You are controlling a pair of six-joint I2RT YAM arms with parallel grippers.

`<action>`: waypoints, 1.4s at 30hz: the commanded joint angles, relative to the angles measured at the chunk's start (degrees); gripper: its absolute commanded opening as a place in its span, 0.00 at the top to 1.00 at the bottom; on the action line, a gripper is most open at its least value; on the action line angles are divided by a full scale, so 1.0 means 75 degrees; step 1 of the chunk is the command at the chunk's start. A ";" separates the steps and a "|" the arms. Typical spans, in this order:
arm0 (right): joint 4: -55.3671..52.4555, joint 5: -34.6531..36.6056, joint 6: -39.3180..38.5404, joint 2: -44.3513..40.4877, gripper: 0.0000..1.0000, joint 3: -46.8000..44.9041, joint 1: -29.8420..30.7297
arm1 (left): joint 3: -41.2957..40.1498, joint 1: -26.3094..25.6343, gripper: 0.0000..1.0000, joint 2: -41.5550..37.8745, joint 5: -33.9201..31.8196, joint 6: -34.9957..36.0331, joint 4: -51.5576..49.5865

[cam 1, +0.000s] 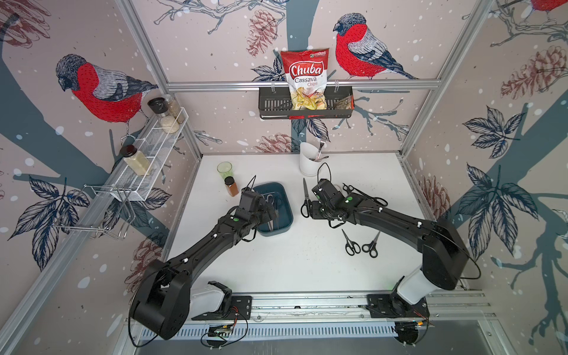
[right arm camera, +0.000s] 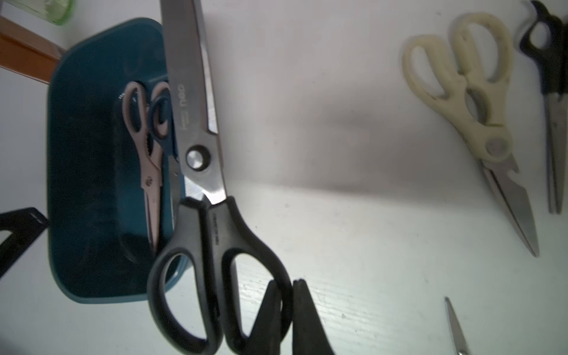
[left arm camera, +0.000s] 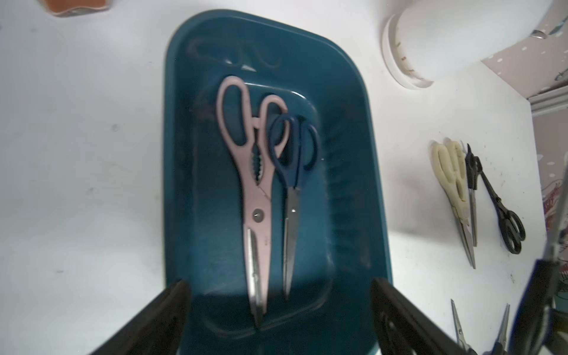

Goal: Put the scissors into the storage box
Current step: Place the scissors in the storage box.

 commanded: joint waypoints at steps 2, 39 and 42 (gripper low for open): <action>0.0161 0.0115 -0.0366 0.0591 1.00 0.0817 0.0171 | -0.0495 0.0541 0.05 -0.0579 -0.0107 -0.0347 0.0258; -0.0498 -0.0316 -0.0263 0.4618 0.97 0.4019 0.1137 | -0.1810 0.1883 0.05 -0.2176 -0.0055 -0.0668 0.0139; -0.0499 -0.0292 -0.0287 0.4584 0.91 0.4042 0.1137 | -0.1807 0.1884 0.05 -0.2198 -0.0050 -0.0672 0.0128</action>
